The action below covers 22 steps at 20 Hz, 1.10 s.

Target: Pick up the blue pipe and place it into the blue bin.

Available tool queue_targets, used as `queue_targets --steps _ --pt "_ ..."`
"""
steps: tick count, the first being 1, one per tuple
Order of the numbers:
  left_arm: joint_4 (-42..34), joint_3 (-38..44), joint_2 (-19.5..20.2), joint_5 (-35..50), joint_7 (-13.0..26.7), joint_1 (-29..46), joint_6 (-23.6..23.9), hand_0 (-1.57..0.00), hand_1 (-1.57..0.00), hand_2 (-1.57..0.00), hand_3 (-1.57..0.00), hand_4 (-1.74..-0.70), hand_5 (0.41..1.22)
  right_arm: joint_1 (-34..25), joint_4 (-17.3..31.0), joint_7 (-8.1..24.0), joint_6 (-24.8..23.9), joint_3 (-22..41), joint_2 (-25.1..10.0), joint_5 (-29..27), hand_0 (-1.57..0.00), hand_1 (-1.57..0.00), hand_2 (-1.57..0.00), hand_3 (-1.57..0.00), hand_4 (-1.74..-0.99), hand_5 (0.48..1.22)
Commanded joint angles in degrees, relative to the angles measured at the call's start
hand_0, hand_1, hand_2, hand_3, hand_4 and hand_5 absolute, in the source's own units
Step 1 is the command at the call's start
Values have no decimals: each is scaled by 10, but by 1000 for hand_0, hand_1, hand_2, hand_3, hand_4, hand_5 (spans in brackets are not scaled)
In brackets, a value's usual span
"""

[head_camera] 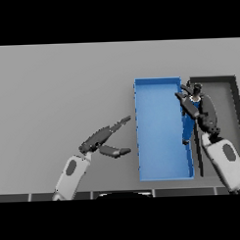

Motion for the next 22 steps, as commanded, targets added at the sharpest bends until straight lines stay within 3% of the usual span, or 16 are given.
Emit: queue_targets --steps 1,3,5,7,8,9,10,12,14,15,18,22 --pt "-4 1 0 1 2 -3 1 1 1 1 1 -928 470 10 -2 0 -21 12 -12 -21 -1571 -1571 -1571 -1571 -1498 1221" --pt "-5 -1 1 -2 5 -4 1 1 1 1 1 -923 476 14 3 0 -51 50 -31 -59 -1571 -1571 -1571 -1571 -1497 1221" --pt "-4 -1 0 -2 5 -4 2 1 1 1 1 -922 480 11 15 0 -79 85 -56 -106 -1571 -1571 -1571 -1005 -1585 1221" --pt "2 -1 -5 -4 4 -11 4 1 1 1 1 -920 484 4 28 0 -111 127 -73 -148 -1571 -1571 -1571 -643 -1641 1221" --pt "-5 -3 -2 -3 -1 -4 2 1 1 1 1 -919 486 -5 31 0 -130 142 -89 -176 -1571 -1571 -1571 -514 -1661 1221" --pt "1 -1 0 -5 -3 -4 3 1 1 1 1 -918 489 -11 38 0 -141 156 -92 -201 -1571 -1571 -1571 -411 -1677 1171" --pt "-1 1 2 -3 -4 -2 3 1 1 1 1 -920 491 -14 39 0 -151 167 -99 -219 -1571 -1571 -1518 -455 -1626 1161" --pt "-1 1 2 -3 -5 -3 3 1 1 1 1 -921 493 -14 39 0 -137 167 -99 -214 -1084 -1025 -987 -291 -1469 1148" --pt "0 1 1 -5 -3 -5 4 1 1 1 1 -924 493 -19 53 0 -149 179 -106 -227 -693 -656 -631 -186 -1370 1125" --pt "1 4 1 0 4 -5 2 1 1 1 1 -925 494 -36 62 0 -150 206 -133 -245 -554 -525 -505 -148 -1339 1108" --pt "4 -2 -6 -6 5 -4 8 1 1 1 1 -926 494 -97 67 0 -136 312 -197 -238 -283 -268 -258 -75 -1250 962" --pt "0 2 -2 -1 -2 -3 6 1 1 1 1 -929 496 -166 75 0 -99 411 -244 -279 -115 -109 -105 -30 -1190 809"
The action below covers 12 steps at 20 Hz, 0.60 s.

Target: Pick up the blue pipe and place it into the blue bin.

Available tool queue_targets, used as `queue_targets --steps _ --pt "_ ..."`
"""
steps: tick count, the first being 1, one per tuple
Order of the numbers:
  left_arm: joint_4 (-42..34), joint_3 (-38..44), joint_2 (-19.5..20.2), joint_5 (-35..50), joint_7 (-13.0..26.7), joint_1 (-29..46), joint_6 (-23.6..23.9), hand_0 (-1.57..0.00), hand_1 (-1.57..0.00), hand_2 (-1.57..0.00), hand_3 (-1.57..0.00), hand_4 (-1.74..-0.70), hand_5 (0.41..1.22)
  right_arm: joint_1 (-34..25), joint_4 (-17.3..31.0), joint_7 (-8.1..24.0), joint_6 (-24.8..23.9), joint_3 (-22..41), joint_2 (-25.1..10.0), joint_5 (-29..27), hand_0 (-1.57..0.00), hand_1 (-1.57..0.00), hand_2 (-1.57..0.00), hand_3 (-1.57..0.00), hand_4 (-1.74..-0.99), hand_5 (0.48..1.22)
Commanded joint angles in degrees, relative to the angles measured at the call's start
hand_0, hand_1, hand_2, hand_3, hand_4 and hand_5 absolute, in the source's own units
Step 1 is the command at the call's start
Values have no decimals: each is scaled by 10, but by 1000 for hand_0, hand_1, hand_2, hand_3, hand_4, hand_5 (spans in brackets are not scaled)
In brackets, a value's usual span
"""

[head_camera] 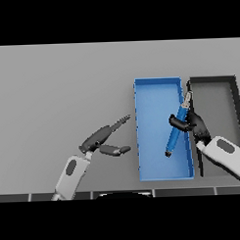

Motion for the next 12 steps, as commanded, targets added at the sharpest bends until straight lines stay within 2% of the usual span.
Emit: queue_targets --steps 1,6,7,12 --pt "3 -2 -2 -3 1 0 1 1 1 1 1 -930 496 -12 4 0 2 17 2 -4 -92 -87 -84 -24 -1175 788" --pt "-2 -3 -2 0 3 2 -1 1 1 1 1 -932 497 -41 4 0 6 57 -5 -12 -30 -28 -27 -7 -1099 725" --pt "-2 0 -2 4 12 -2 -2 1 1 1 1 -931 495 -45 5 0 11 59 -7 -12 -23 -22 -21 -6 -1095 718" --pt "10 -7 -7 -10 5 2 4 1 1 1 1 -930 495 -48 4 -5 30 64 -4 -10 -19 -17 -17 -4 -1084 714"
